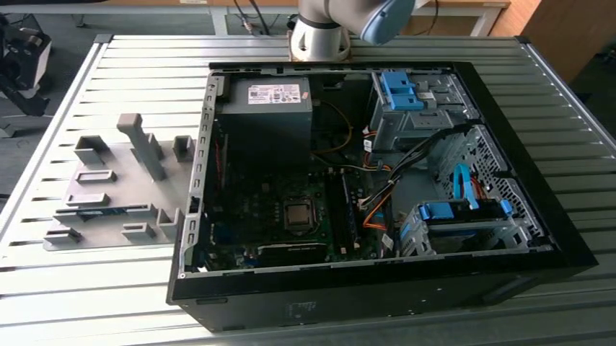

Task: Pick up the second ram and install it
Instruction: 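Reach for the second ram, then pick up the second ram and move it above second insertion slot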

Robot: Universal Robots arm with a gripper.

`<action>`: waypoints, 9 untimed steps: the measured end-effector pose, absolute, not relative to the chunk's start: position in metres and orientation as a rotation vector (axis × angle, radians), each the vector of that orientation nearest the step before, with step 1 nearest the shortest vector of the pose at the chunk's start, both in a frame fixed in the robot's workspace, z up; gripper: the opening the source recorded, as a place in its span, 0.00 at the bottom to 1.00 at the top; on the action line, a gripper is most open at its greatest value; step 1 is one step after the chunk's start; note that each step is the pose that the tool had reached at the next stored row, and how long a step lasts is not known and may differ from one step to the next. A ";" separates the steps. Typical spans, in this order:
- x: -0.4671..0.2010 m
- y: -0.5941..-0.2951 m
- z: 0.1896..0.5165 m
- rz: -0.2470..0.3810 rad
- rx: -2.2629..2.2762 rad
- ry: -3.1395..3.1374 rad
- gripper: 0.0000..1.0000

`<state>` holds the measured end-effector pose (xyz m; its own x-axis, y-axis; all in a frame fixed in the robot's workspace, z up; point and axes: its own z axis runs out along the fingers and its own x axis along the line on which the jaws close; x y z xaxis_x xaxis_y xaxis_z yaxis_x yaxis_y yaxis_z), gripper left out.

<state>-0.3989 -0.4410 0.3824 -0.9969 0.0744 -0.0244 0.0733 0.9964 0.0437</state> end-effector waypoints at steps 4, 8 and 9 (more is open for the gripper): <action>-0.403 -0.442 0.382 0.067 0.115 3.113 0.11; -0.403 -0.442 0.382 0.067 0.115 3.113 0.11; -0.403 -0.442 0.382 0.067 0.115 3.113 0.11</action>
